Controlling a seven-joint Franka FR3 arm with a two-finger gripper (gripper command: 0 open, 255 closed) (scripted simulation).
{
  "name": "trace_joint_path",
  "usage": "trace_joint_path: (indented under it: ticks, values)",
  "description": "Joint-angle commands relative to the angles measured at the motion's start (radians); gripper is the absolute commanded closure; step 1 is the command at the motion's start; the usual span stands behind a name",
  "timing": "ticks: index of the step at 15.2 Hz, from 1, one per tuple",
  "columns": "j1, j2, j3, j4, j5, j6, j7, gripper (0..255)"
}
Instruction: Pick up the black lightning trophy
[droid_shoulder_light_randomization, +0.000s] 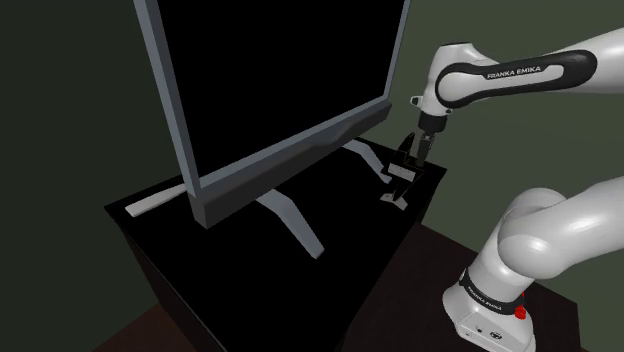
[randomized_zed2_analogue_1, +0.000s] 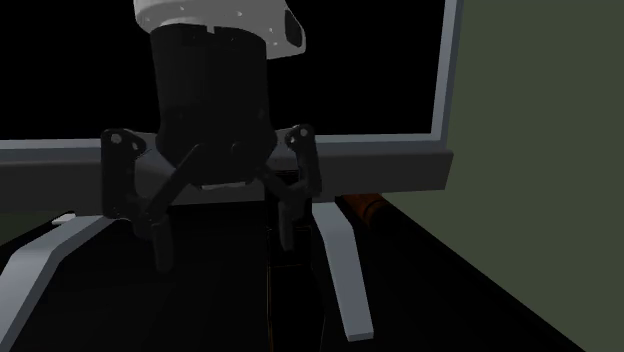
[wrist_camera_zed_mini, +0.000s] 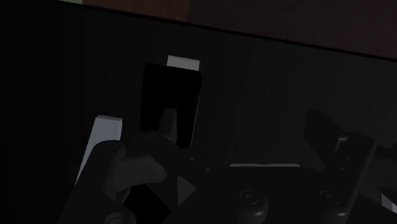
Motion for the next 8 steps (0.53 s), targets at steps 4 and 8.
trace_joint_path:
  ticks: [4,8]
  values:
    - [0.017,0.152,-0.144,0.019,-0.013,0.191,-0.148,0]
    - [0.019,0.182,-0.161,-0.014,-0.016,0.255,-0.151,0]
